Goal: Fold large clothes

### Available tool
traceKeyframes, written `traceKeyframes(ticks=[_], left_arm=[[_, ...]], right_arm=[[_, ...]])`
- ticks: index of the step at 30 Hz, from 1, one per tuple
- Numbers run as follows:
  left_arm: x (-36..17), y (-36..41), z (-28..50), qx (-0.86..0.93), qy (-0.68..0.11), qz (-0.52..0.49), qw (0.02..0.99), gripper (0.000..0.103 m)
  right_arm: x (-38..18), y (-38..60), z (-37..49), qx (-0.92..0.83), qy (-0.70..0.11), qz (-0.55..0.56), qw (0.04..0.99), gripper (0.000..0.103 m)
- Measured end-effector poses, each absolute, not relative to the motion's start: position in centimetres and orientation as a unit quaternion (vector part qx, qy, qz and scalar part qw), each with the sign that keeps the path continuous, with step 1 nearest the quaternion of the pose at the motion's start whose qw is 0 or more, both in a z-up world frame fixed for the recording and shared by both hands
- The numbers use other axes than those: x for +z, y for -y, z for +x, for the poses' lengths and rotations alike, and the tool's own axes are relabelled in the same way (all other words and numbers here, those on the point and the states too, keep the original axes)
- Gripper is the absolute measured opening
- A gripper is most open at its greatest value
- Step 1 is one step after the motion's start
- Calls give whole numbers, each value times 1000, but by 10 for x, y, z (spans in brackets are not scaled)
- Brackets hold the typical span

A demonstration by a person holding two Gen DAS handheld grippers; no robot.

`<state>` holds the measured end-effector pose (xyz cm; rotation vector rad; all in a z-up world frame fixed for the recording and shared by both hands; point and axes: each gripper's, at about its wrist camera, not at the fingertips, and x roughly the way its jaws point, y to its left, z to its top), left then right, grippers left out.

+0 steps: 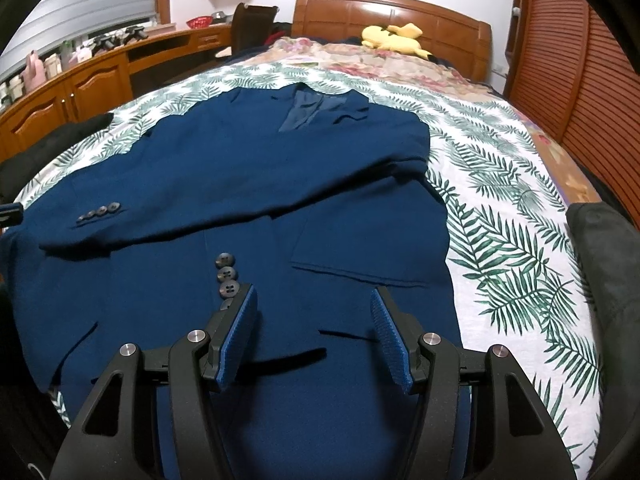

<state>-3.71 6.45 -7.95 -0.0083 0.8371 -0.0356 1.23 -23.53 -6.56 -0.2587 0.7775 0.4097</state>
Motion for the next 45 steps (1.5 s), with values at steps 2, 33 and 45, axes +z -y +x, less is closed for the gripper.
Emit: traceKeyframes(ticks=[2,33,45], left_arm=[[-83,-71,-37,-8,-409,-4,913,12],[-109,-107,-30,4,-423,-20,906,39],[-104,-105,-51,-28,-418,-42,907,39]], right_arm=[[-68,234,14,197,-378,-127,895,60],[-76,237,13,197,-397,-125,888,60],[-63,314,-41,132,-413,-129,892,61]])
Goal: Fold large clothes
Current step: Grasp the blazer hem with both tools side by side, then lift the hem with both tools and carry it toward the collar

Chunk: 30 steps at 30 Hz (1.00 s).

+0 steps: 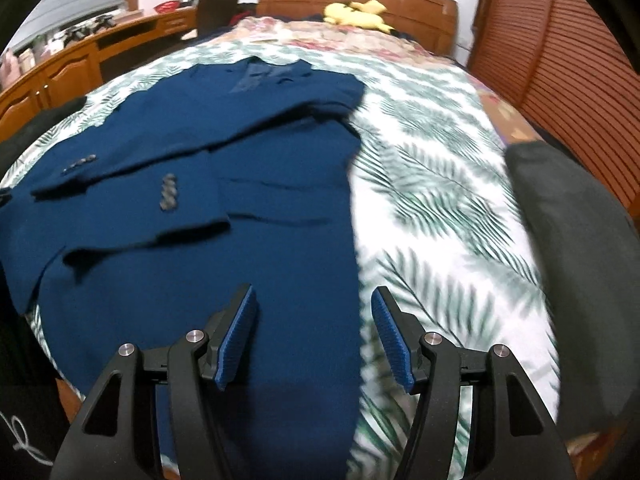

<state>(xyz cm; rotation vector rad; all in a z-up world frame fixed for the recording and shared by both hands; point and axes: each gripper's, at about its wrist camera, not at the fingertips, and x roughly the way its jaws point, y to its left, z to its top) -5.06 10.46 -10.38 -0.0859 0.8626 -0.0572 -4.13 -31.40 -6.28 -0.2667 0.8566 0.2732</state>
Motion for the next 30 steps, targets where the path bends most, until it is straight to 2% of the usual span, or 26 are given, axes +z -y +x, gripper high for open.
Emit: traceKeyframes(ticks=[6,7,8,9,10,21,22,23,24,30], left_arm=[[-105,-103,-56,-36,-417,-41,907,39],[-105,-103,-57,-40,-416,-43,908,39],[-104,-103,-60,-45,-414,-48,908,38],[-105,-104,-63,-52,-413,-54,908,35],[-105,-104,-65,-55,-412,-58,908,27],[-111,-106,-74,-56,-415,-67,906,25],[-109,-104,-74,-56,-415,-64,906,22],[-108,-103,-75,-59,-412,-61,907,15],[-101,-101,-77,-59,-401,-63,912,0],[-22,-76,-86,-63,-314,-37,947,0]], right_arm=[[-70,333,-63,142,-437,-99,883,61],[-71,331,-65,149,-440,-94,880,58],[-71,329,-66,158,-442,-90,879,49],[-71,325,-68,168,-442,-86,877,35],[-70,321,-72,175,-438,-89,877,28],[-73,318,-70,180,-440,-81,876,28],[-74,319,-70,181,-442,-75,876,27],[-76,321,-69,183,-444,-66,875,26],[-75,322,-69,180,-441,-65,877,1],[-24,316,-65,182,-375,-26,909,1]])
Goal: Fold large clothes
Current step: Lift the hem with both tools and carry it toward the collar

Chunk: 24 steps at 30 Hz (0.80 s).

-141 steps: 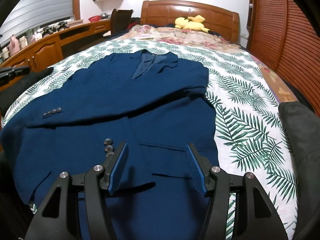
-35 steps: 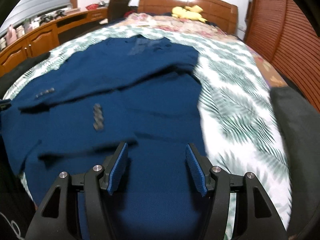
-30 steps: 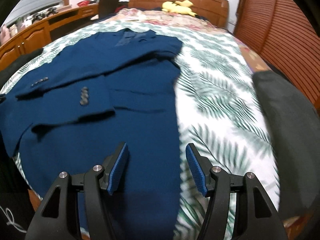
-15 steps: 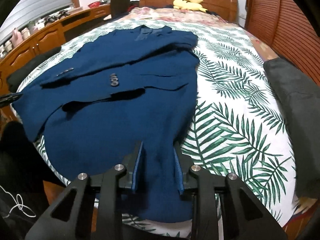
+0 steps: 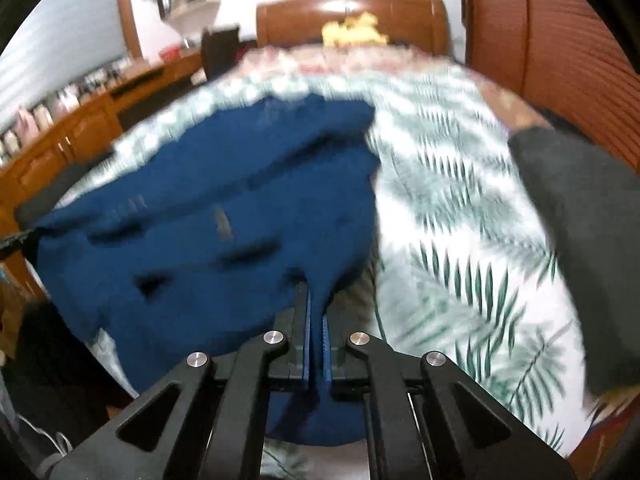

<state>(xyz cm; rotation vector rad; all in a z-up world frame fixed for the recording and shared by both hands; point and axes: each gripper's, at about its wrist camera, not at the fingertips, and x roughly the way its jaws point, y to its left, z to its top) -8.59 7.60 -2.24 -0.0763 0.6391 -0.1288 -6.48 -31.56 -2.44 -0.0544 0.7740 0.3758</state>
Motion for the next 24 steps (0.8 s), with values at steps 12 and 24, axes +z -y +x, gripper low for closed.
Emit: traceKeyframes(ticks=[12,24], left_arm=[[148,-52,-73,-108,-185,-36,976,0],[242,-67,-132,-121,-107,-40,986,0]], right_arm=[[154,272,-78,235,-207,-26,949,1],[271,296,-166,238,-91,-50,966,1]])
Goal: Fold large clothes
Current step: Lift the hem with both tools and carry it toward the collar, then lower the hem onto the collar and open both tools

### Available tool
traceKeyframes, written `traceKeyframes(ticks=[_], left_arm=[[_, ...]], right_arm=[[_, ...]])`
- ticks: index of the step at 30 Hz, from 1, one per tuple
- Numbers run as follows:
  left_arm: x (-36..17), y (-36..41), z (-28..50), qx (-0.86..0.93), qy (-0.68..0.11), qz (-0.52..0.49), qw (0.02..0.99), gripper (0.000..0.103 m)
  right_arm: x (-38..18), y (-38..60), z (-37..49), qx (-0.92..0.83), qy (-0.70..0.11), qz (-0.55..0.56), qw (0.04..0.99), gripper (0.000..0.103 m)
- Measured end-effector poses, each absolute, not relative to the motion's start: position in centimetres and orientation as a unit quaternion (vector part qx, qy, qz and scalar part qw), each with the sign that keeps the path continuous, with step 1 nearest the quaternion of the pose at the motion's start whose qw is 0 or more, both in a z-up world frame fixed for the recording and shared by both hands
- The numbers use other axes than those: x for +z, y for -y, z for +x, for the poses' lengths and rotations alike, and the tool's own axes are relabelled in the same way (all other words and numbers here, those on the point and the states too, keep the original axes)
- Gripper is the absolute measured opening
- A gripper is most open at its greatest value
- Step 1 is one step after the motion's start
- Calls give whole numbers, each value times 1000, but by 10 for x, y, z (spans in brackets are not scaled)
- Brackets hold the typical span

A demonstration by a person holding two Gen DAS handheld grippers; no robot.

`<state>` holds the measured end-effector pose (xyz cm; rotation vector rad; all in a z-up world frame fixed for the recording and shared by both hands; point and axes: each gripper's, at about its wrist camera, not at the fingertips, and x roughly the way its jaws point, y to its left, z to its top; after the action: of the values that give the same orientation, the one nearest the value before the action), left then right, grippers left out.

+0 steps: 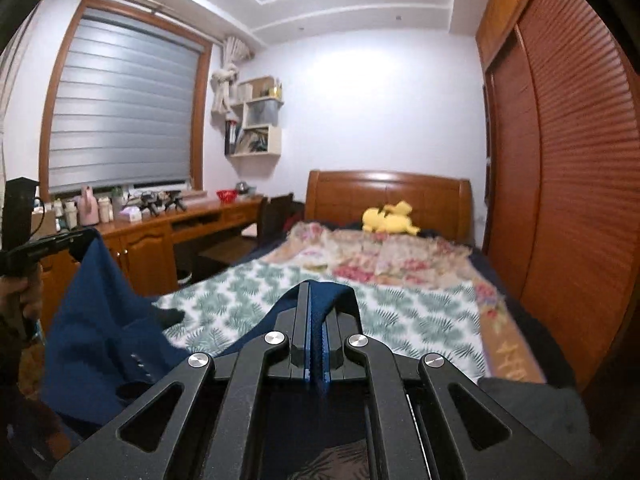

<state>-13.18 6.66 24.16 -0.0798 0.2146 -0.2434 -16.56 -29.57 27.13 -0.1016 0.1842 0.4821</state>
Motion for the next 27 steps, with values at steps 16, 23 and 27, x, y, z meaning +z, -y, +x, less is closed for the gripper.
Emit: traceKeyframes(ticks=[16,23,27], left_arm=[[116,-62,8,-95,-256,-58,960,0],[76,-40,16,-87,-295,-14,951,5],[67,-38,11,-84,-295,-5,952,12]], right_arm=[[146,301,-16,155,-238,-73,956,1],[80,298,7,131,-291,-97,943,5],[63,300,6,118,-303,-101,940,43]])
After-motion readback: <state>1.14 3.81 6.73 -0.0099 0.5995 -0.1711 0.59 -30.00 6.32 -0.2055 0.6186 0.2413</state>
